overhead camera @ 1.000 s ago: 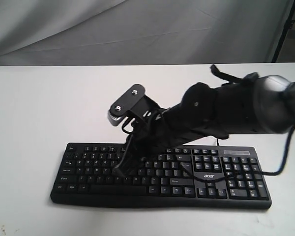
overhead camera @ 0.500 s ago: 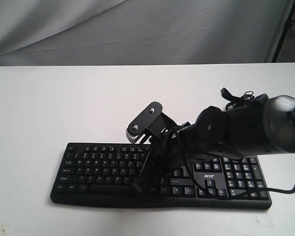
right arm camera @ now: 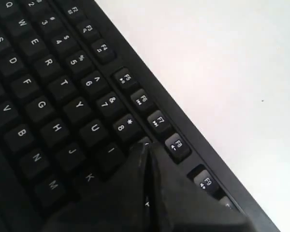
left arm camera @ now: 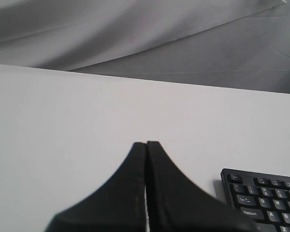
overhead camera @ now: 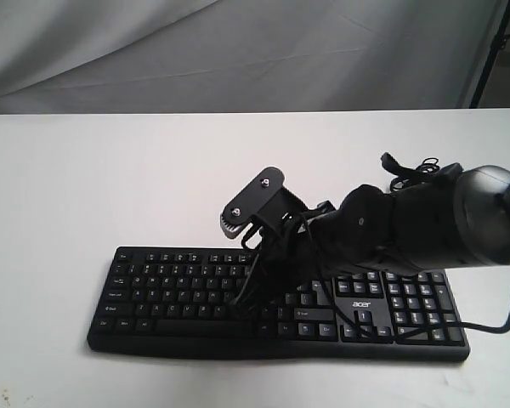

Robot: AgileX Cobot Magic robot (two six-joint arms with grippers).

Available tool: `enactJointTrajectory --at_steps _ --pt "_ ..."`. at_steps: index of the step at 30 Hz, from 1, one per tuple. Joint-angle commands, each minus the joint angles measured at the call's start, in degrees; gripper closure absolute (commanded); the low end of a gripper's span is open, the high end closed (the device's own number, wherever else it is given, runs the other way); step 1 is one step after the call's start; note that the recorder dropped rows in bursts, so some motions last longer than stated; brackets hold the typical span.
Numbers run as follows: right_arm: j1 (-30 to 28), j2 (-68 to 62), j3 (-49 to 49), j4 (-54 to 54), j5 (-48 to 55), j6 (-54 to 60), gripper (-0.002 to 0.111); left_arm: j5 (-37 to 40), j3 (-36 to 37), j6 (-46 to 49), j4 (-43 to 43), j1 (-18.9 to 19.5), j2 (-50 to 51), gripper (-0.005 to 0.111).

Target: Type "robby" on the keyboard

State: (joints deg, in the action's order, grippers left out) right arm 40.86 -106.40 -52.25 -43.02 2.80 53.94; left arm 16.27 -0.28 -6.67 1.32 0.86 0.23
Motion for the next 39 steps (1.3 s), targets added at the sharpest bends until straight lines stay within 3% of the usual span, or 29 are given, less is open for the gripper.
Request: enactJointTrajectory --at_steps 1,39 --pt "-0.2 0.0 0.2 0.4 -0.7 0.2 0.108 -0.1 0.3 -0.3 -0.5 -0.2 -0.2 0.107" --pt "1.9 -3.1 0.2 2.0 -3.4 0.2 0.108 -0.1 0.3 -0.3 -0.5 -0.2 -0.2 0.107"
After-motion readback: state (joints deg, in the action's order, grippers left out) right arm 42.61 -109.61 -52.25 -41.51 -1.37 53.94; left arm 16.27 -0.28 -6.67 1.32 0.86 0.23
